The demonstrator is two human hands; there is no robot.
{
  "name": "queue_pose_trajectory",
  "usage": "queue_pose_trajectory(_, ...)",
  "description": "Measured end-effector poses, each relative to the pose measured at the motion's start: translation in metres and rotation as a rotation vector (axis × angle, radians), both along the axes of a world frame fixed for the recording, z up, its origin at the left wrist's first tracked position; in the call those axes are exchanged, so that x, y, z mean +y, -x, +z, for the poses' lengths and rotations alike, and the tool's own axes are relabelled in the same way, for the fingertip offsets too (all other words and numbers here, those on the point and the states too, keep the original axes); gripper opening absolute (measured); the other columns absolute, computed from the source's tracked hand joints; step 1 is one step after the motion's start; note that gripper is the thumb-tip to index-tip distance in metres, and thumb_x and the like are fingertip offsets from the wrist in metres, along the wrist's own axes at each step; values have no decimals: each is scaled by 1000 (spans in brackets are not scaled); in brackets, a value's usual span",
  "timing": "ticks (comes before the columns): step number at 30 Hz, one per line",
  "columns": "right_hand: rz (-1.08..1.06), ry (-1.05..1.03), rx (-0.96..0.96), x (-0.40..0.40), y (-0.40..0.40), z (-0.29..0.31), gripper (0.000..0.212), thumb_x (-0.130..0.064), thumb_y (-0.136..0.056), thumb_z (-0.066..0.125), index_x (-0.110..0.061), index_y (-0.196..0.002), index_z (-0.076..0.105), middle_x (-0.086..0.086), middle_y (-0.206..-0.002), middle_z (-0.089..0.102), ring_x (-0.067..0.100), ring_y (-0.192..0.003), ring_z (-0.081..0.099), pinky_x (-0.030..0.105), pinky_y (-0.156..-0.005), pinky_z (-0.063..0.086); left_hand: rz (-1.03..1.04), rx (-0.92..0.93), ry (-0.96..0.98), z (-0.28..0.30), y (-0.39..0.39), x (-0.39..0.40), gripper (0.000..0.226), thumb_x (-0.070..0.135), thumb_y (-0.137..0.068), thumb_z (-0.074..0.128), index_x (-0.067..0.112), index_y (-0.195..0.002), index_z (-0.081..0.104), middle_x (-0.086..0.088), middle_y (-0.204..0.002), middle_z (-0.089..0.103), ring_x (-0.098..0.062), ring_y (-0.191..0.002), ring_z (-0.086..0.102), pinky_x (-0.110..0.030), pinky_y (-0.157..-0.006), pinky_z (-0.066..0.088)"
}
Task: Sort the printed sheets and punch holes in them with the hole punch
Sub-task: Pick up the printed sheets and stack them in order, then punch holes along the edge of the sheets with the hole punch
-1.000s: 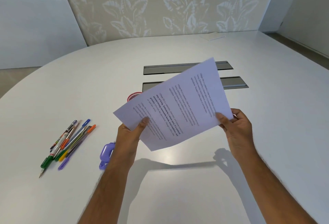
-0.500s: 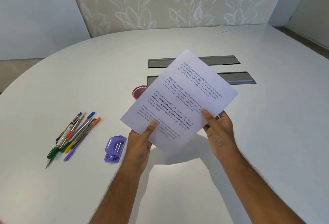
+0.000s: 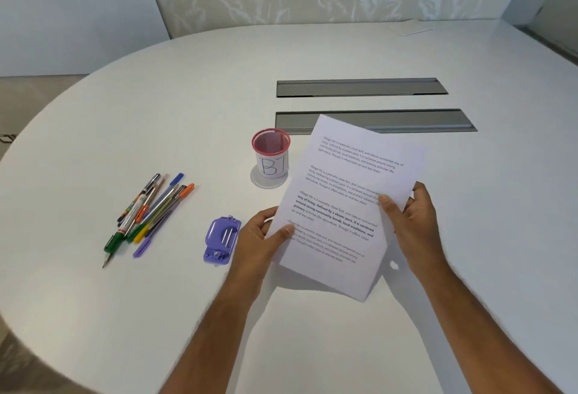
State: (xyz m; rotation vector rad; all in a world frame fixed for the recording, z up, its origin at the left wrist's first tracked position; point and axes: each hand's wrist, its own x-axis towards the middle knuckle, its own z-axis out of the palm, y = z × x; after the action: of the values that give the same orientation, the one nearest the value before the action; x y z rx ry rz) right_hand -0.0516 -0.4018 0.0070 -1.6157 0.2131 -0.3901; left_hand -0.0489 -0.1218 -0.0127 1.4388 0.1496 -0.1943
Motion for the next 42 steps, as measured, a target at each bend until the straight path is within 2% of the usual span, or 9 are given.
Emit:
queue_pose_trajectory(6, -2, 48, 91, 5, 7, -21, 33, -23, -99, 71, -48, -112, 55, -14, -108, 80, 11, -95, 78, 20, -71, 60, -144, -13, -152, -12, 17, 3, 42, 22, -92, 80, 37, -126, 61, 17, -116, 78, -8, -103, 76, -19, -79, 58)
queue_pose_trajectory(12, 5, 84, 162, 8, 11, -36, 37, -16, -100, 70, -49, -112, 58, -14, -110, 80, 10, -100, 78, 22, -78, 60, -229, -18, -259, -27, 27, 13, 51, 24, -95, 76, 39, -137, 51, 11, -121, 74, -9, -106, 74, -26, -90, 61)
queue_pose_trajectory(20, -6, 74, 201, 4, 16, -46, 29, -25, -94, 75, -42, -113, 61, -5, -109, 81, 18, -97, 79, 43, -86, 62, -103, -78, -370, -13, 20, 41, 22, 15, -97, 71, 33, -110, 71, 19, -100, 74, -6, -71, 72, -20, -47, 50)
queue_pose_trajectory(22, -5, 57, 201, 6, 17, -46, 30, -32, -89, 76, -41, -113, 61, -3, -109, 82, 20, -96, 80, 45, -86, 62, -60, -199, -440, -5, 15, 53, 18, 15, -97, 72, 30, -106, 74, 23, -92, 73, -1, -67, 67, -15, -51, 49)
queue_pose_trajectory(26, 3, 14, 194, 10, 19, -44, 34, -40, -84, 78, -38, -114, 62, -2, -110, 82, 21, -97, 80, 43, -86, 62, 92, -555, -836, 1, -2, 84, 14, 14, -95, 74, 20, -107, 75, 15, -100, 70, -6, -88, 61, -16, -82, 45)
queue_pose_trajectory(29, 17, -11, 186, 14, 20, -45, 26, -23, -95, 76, -39, -113, 64, -2, -111, 81, 19, -98, 79, 41, -87, 62, 141, -418, -981, -4, -14, 106, 26, 25, -97, 71, 25, -123, 68, 10, -124, 66, -13, -116, 53, -8, -84, 36)
queue_pose_trajectory(33, 44, -51, 195, 24, 23, -40, 29, -15, -99, 72, -42, -109, 66, -2, -112, 81, 17, -99, 79, 26, -77, 63, 103, -263, -819, -14, -18, 114, 29, 27, -101, 65, 23, -130, 66, 9, -126, 65, -14, -110, 63, -8, -80, 47)
queue_pose_trajectory(37, 58, -54, 202, 32, 23, -40, 27, -13, -99, 72, -37, -109, 66, -4, -112, 81, 14, -99, 79, 21, -76, 61, 79, -210, -744, -18, -16, 111, 30, 22, -102, 66, 19, -132, 69, 10, -118, 68, 7, -91, 65, 2, -64, 46)
queue_pose_trajectory(42, 84, -13, 217, 39, 20, -44, 26, -12, -99, 71, -30, -117, 64, -7, -115, 80, 12, -104, 77, 22, -85, 61, 33, -204, -688, -19, -13, 100, 32, 21, -101, 68, 18, -132, 69, 5, -122, 71, -5, -90, 66, 0, -65, 48)
